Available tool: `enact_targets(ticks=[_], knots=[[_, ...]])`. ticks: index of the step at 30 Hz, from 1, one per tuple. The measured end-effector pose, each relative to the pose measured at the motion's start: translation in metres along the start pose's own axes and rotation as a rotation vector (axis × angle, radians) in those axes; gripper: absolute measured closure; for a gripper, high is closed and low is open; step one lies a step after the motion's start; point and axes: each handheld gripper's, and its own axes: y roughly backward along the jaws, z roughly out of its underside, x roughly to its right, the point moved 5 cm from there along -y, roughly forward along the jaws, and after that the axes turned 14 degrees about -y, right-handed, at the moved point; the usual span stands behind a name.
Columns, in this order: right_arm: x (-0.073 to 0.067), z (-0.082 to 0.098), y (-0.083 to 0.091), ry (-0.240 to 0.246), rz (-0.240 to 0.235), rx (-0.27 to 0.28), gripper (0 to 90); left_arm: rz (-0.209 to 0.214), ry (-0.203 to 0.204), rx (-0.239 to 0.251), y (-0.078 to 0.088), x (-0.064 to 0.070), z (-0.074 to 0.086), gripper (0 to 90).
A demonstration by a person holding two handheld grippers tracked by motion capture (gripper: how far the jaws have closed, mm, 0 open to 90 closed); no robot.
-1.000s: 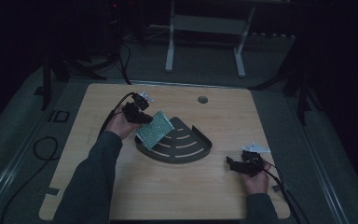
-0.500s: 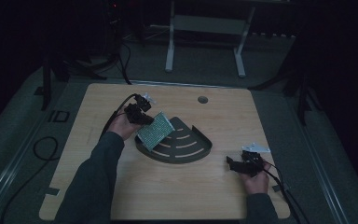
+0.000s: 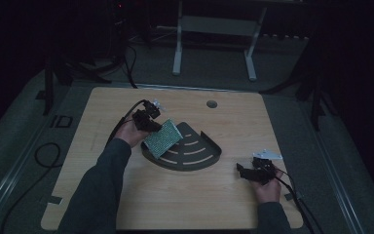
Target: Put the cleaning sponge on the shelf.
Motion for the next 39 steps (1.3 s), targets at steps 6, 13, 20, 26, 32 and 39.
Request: enact_targets(ticks=[6,13,20,26,32,39], knots=[[0.000,0.000,0.000,0.000,0.000,0.000,19.8,0.001,-0.015,-0.011,-0.003,0.002,-0.001,90.0],[0.000,0.000,0.000,0.000,0.000,0.000,19.8,0.002,-0.022,-0.020,-0.005,0.005,-0.001,90.0],[0.000,0.000,0.000,0.000,0.000,0.000,19.8,0.005,-0.032,-0.036,-0.008,0.007,0.000,90.0],[0.000,0.000,0.000,0.000,0.000,0.000,19.8,0.004,-0.041,-0.046,-0.011,0.010,-0.001,89.8],[0.000,0.000,0.000,0.000,0.000,0.000,19.8,0.006,-0.045,-0.056,-0.013,0.011,0.000,89.7],[0.000,0.000,0.000,0.000,0.000,0.000,19.8,-0.003,-0.043,-0.066,-0.015,0.010,0.000,89.5]])
